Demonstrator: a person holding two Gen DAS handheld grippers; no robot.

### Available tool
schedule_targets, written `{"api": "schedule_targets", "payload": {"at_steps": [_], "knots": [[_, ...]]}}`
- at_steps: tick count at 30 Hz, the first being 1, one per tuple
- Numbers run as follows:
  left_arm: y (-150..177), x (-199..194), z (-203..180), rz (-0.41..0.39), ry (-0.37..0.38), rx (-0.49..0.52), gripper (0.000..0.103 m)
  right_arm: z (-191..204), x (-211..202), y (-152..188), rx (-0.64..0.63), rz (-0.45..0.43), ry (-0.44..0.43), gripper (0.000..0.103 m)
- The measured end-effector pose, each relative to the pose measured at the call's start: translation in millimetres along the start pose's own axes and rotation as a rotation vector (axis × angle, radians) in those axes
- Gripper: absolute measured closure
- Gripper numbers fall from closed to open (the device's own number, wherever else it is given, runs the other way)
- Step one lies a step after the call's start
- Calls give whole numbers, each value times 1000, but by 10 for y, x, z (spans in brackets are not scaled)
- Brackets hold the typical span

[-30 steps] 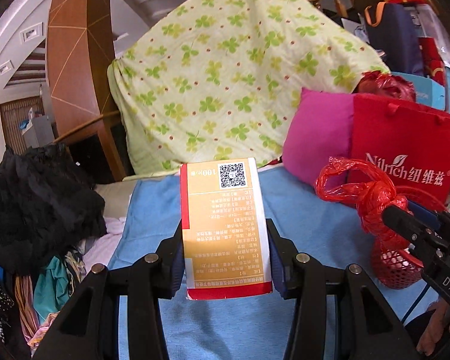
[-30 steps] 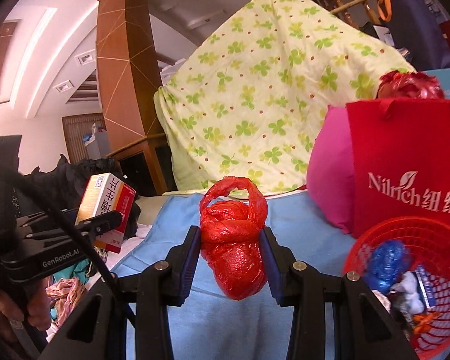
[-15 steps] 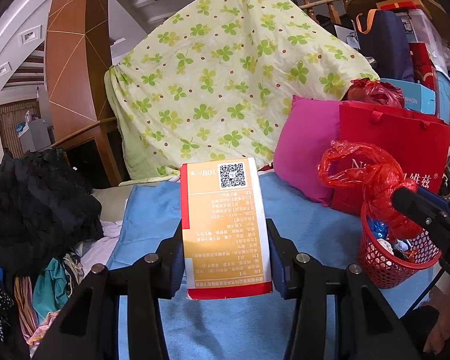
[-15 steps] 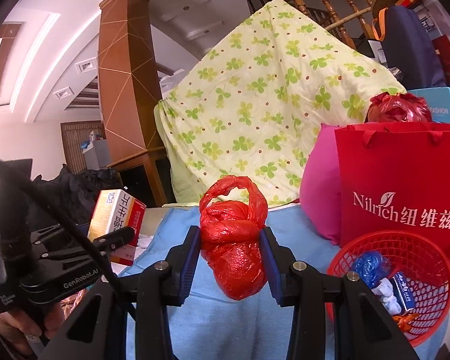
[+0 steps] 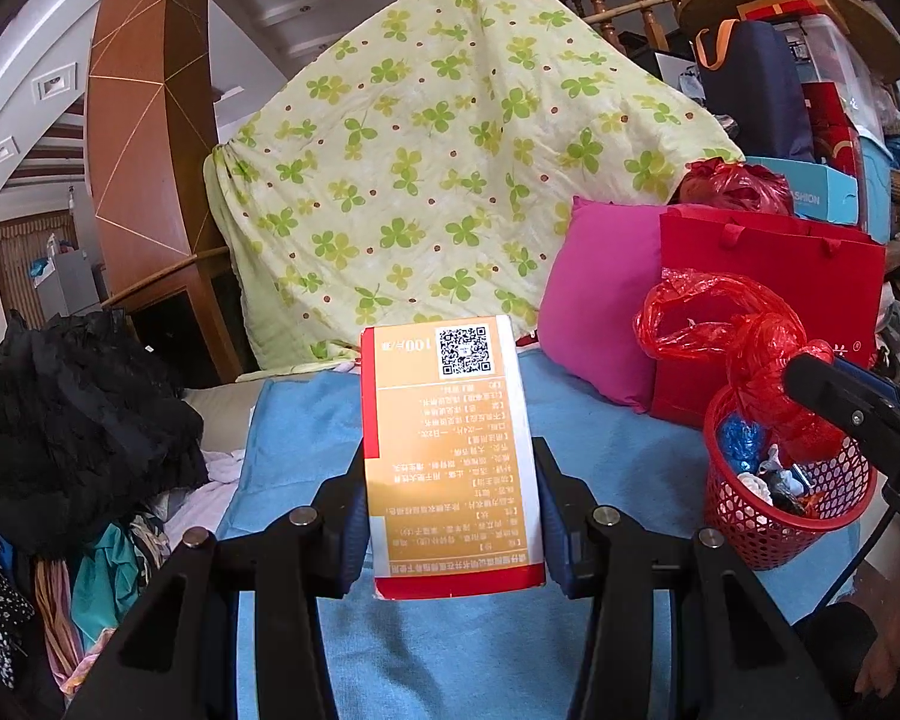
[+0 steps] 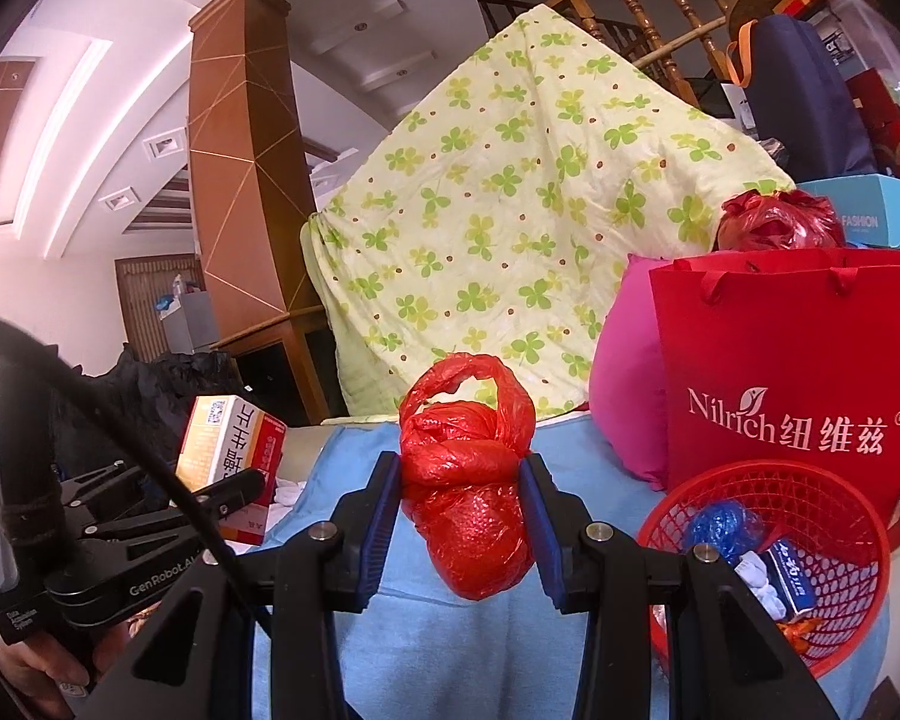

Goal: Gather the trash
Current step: 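Lift the red bag with the right gripper while the left lifts the medicine box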

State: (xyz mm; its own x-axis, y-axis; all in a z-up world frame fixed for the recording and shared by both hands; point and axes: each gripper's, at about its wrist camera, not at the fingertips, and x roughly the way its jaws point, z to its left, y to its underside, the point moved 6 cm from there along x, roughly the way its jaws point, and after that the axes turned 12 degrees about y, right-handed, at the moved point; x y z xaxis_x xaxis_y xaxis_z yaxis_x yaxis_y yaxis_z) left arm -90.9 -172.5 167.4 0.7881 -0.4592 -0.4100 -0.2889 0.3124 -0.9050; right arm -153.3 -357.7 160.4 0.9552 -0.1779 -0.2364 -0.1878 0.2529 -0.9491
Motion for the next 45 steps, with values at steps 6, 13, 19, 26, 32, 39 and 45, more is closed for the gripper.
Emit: {"api": "schedule_targets", "payload": {"at_steps": [6, 13, 19, 26, 32, 39, 45], "knots": [[-21, -41, -70, -1, 5, 12, 53, -17, -64, -5, 4, -7, -2, 60], [-45, -89, -128, -2, 11, 22, 53, -50, -126, -39, 8, -18, -3, 60], [-73, -149, -171, -11, 11, 31, 53, -65, -218, -54, 15, -31, -5, 60], [-81, -177, -214, -15, 20, 35, 54, -74, -322, -65, 17, -49, -6, 60], [45, -35, -215, 36, 56, 8, 63, -90, -352, -59, 14, -52, -1, 60], [173, 28, -220, 65, 75, 18, 62, -176, -422, -66, 18, -58, 21, 60], [794, 634, -313, 304, 255, 9, 22, -250, -469, -58, 27, -64, 38, 60]]}}
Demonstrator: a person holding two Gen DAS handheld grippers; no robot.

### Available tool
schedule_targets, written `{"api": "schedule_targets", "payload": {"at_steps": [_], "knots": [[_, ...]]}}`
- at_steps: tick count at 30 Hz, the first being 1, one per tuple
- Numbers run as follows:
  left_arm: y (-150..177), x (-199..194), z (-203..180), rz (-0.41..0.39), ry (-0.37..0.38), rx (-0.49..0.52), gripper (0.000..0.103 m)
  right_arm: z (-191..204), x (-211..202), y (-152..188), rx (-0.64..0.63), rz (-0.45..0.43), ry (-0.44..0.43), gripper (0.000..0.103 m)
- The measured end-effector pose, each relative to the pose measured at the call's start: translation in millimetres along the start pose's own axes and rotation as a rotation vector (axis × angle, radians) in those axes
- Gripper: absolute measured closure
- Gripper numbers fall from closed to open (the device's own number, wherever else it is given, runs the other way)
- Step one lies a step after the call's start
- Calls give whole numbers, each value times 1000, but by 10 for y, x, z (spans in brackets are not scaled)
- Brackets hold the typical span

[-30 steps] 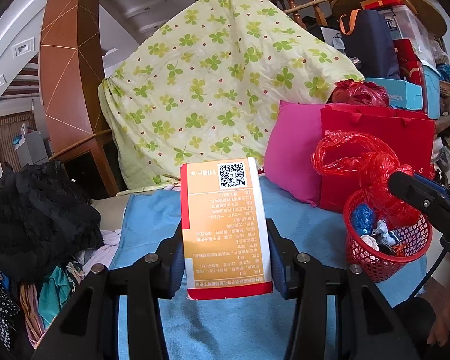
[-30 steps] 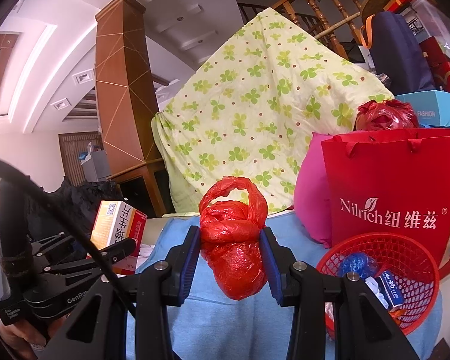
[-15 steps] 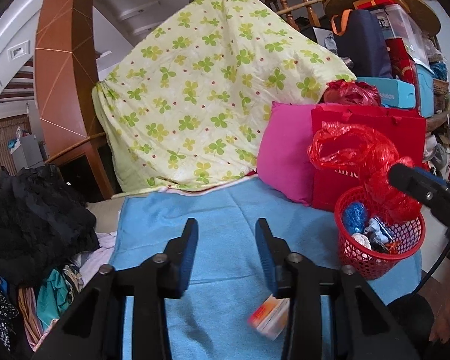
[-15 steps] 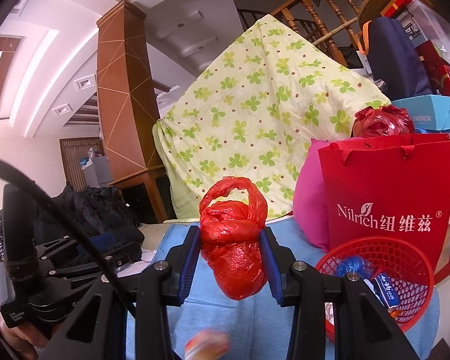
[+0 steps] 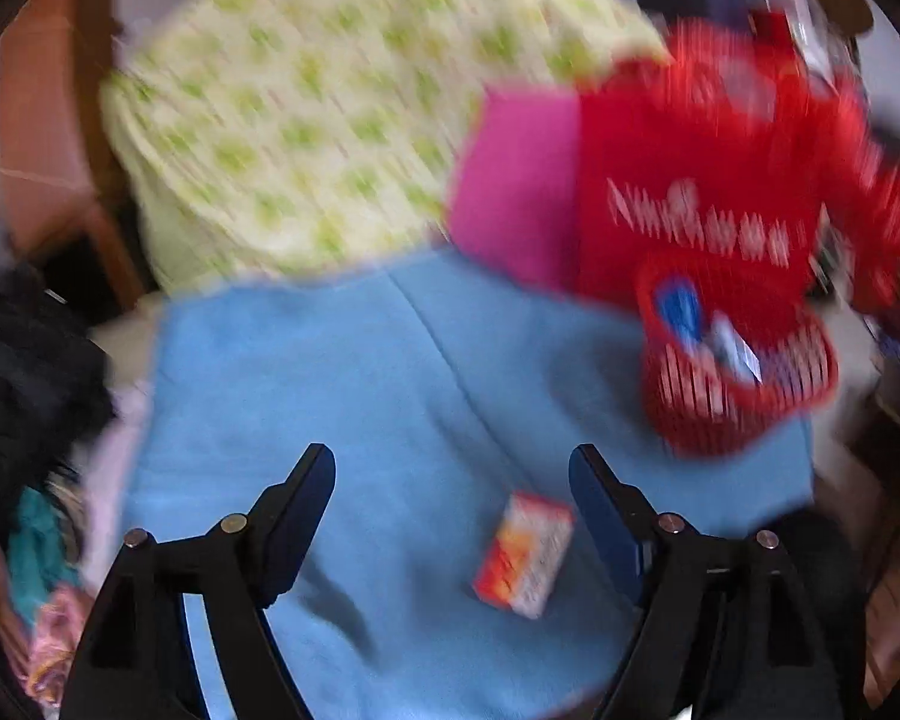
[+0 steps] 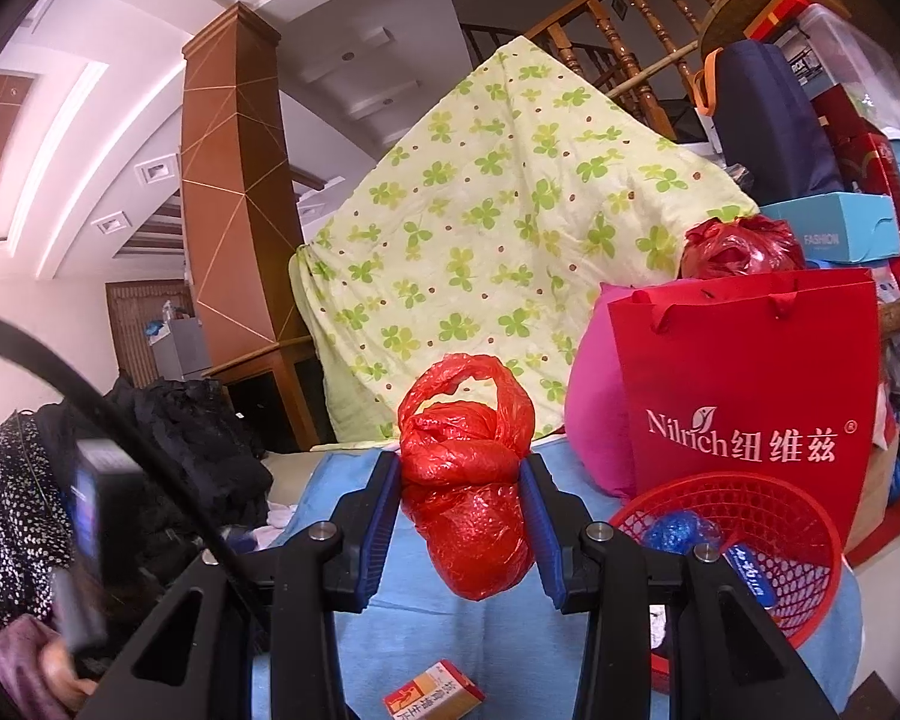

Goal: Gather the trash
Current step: 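Lift the red bag with the right gripper while the left lifts the medicine box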

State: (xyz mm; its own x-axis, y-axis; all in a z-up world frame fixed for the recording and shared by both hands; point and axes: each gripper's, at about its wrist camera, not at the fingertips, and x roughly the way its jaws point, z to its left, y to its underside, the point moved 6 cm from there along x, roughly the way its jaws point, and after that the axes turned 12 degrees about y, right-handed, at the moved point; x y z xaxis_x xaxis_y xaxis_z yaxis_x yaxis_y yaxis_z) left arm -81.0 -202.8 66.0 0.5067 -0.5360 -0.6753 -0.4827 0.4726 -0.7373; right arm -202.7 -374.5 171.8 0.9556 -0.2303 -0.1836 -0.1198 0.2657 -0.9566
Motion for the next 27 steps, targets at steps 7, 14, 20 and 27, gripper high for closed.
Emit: {"api": "schedule_targets", "payload": {"at_steps": [7, 14, 20, 27], "knots": [[634, 1090, 1, 281, 87, -7, 22, -139, 57, 47, 10, 25, 18, 60], [709, 1400, 28, 293, 183, -129, 54, -303, 129, 113, 34, 55, 39, 60], [496, 1084, 40, 214, 108, -145, 54, -283, 159, 146, 22, 60, 47, 60], [-157, 164, -118, -28, -68, -34, 54, -264, 174, 155, 20, 66, 46, 60]]}}
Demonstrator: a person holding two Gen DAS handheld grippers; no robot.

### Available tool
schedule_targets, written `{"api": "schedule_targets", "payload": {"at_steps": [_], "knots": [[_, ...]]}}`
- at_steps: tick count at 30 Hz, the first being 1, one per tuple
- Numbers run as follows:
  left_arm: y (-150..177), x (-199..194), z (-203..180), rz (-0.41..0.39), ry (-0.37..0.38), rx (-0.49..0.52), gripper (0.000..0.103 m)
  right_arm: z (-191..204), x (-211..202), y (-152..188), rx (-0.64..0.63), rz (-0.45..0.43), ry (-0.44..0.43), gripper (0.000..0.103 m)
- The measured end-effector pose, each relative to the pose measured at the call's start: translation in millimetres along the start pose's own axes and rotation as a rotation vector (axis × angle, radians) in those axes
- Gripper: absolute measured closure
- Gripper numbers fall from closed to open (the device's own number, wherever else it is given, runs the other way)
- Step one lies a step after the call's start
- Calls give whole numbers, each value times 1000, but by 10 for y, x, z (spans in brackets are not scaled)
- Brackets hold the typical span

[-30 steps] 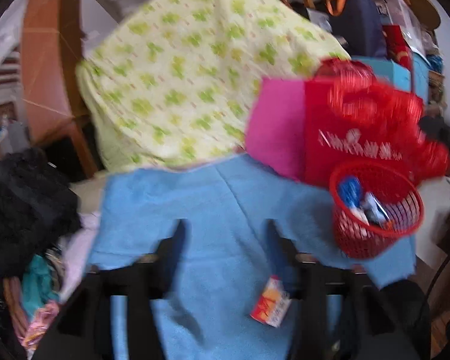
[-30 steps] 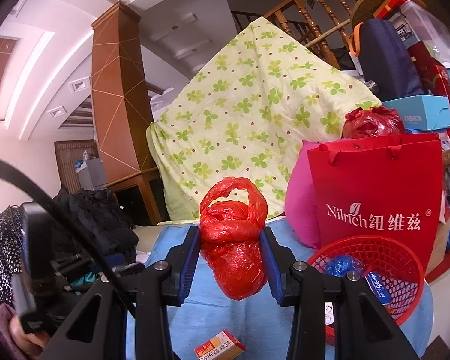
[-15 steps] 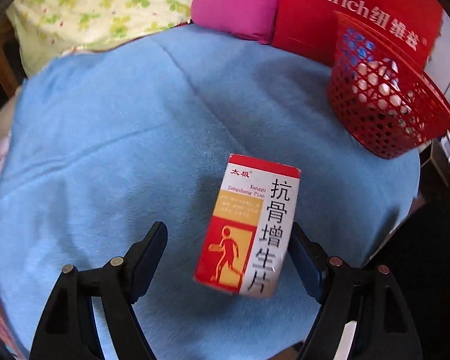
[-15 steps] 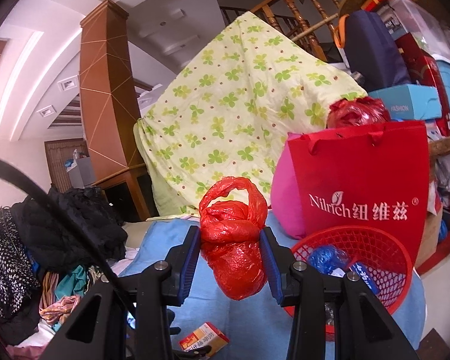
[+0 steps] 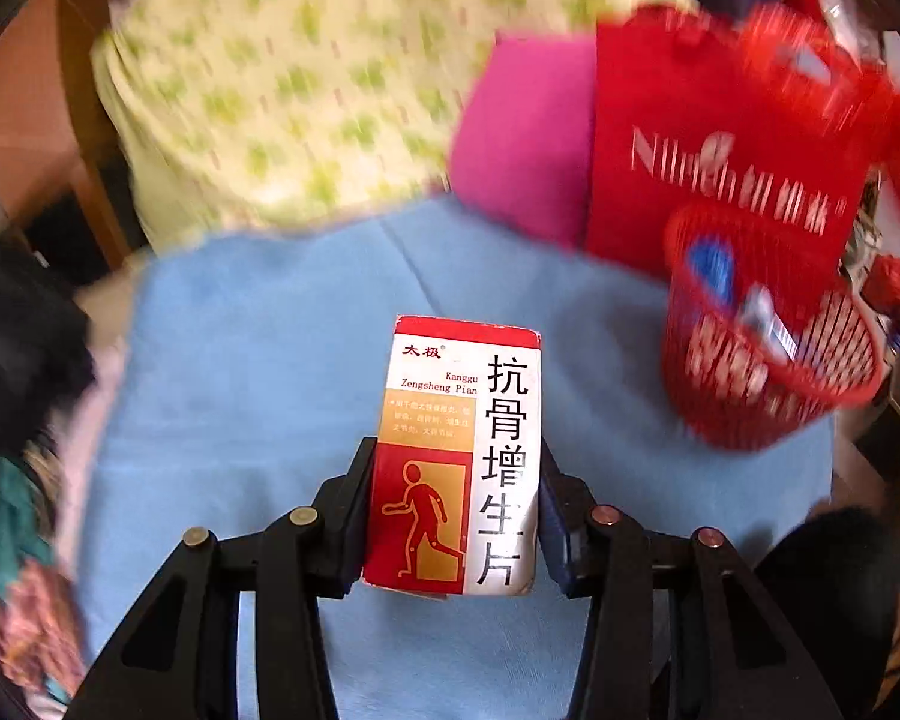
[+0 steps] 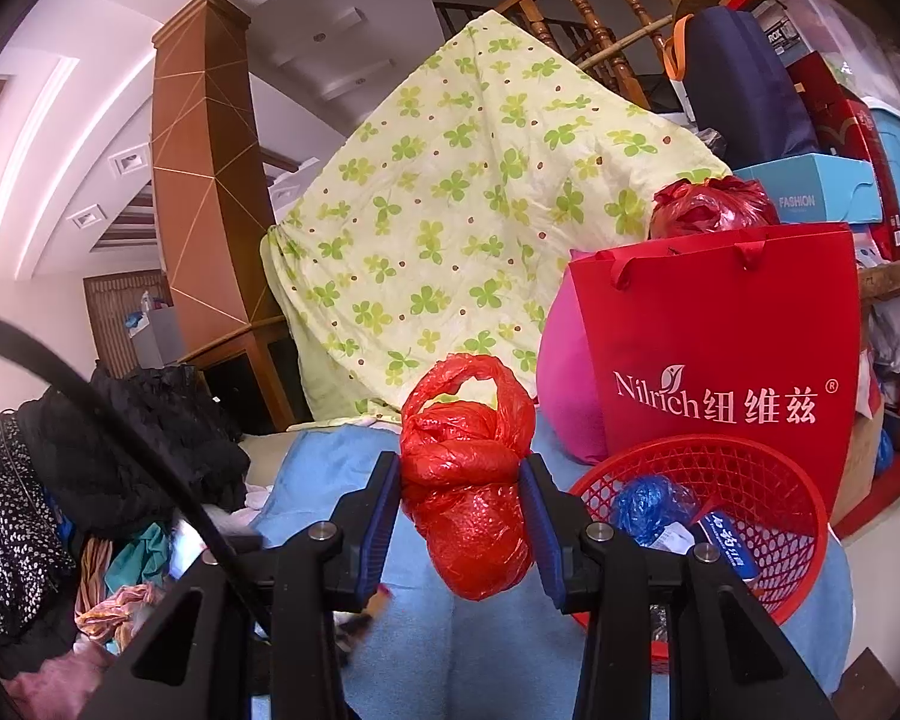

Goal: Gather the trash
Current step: 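Lift the red bag with the right gripper while the left lifts the medicine box, then carry the red bag and medicine box over the red mesh basket with both grippers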

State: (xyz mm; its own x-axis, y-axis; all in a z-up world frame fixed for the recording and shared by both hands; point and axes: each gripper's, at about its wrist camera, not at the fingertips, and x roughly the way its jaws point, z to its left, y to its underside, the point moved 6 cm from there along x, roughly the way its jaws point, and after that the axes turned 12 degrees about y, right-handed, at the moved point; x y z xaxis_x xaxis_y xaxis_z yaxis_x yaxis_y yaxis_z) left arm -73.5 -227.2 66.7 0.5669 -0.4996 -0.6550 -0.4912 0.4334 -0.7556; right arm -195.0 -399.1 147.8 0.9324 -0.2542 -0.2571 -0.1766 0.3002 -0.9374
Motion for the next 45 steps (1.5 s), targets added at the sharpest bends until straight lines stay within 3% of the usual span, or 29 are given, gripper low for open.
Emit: {"api": "schedule_targets", "payload": {"at_steps": [5, 11, 17, 45], "knots": [[-366, -642, -157, -169, -74, 60, 54, 21, -38, -23, -7, -14, -6, 60], [-515, -1018, -344, -267, -98, 114, 54, -8, -148, -75, -4, -43, -14, 60], [-654, -1076, -447, -287, -95, 138, 54, -84, -254, -152, 7, -72, -13, 60], [-741, -1016, -790, -271, -75, 197, 54, -378, -408, -215, 80, -100, -10, 60]]}}
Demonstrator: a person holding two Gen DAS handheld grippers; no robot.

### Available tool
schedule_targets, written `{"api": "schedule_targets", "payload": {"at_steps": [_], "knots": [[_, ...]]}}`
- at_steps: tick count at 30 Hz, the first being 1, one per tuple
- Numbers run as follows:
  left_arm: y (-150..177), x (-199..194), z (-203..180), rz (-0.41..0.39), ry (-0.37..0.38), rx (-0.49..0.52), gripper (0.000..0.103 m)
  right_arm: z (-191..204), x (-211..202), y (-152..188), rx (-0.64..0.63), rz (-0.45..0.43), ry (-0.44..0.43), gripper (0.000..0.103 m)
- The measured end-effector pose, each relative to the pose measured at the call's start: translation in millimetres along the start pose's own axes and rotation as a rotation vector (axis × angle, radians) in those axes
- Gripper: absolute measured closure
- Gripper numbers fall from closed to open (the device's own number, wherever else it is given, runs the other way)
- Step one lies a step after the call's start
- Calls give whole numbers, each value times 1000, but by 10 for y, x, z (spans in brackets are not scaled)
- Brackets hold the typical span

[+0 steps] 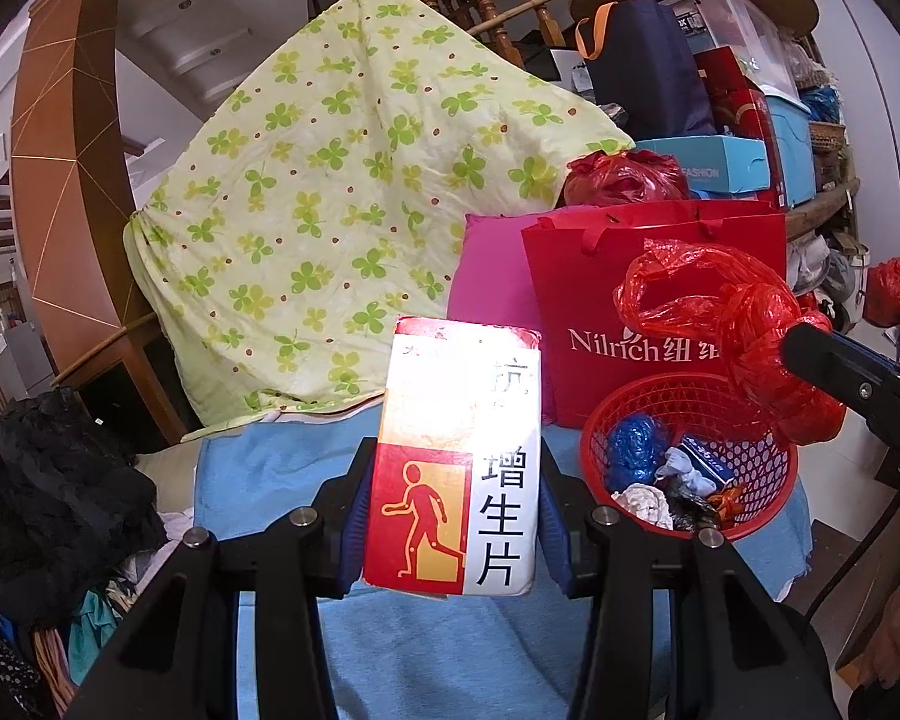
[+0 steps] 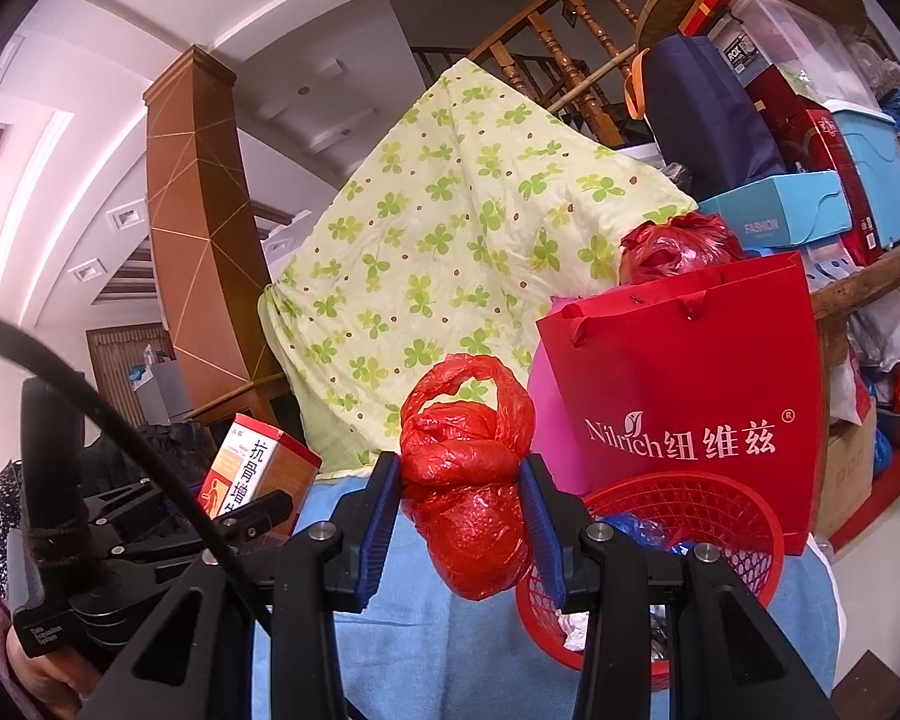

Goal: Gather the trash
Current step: 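Carry the red bag and medicine box over the red mesh basket with both grippers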

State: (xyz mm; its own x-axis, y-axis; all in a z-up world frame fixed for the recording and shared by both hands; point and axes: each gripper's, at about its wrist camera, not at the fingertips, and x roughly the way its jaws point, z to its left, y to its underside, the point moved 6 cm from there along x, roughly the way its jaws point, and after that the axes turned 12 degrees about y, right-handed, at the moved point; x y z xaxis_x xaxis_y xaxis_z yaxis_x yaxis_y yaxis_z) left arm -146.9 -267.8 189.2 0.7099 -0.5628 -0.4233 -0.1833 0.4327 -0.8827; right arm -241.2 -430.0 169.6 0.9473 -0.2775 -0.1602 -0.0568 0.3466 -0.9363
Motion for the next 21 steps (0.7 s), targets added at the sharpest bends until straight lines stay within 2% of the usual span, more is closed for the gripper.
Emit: {"api": "schedule_targets", "payload": {"at_steps": [21], "knots": [[26, 143, -173, 20, 36, 21, 54, -23, -134, 39, 31, -1, 31, 60]]}}
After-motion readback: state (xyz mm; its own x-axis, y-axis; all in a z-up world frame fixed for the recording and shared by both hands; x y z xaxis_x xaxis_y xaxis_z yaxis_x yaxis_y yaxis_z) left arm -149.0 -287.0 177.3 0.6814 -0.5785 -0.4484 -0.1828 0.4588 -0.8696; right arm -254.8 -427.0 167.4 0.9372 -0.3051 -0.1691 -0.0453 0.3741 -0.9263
